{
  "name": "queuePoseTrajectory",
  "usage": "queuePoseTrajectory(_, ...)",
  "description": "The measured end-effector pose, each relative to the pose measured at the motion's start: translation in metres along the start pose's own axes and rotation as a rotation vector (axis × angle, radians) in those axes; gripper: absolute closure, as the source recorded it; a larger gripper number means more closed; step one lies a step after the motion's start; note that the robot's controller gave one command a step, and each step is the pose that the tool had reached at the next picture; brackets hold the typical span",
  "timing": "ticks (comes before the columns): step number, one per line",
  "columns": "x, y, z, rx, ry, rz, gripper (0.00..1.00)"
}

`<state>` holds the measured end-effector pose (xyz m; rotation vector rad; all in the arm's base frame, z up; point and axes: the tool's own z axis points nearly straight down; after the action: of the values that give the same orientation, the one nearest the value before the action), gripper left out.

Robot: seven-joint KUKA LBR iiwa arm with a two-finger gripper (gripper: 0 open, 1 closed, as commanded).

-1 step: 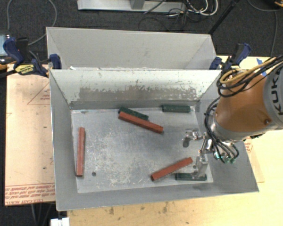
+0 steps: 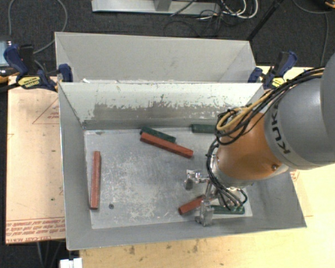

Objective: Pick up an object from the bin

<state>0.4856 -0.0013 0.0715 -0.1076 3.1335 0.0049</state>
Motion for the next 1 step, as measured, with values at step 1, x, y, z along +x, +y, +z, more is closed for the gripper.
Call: queuePoseTrajectory(1,0.0008,-0.0035,-0.0028,0.002,0.004,0.005,1.00)
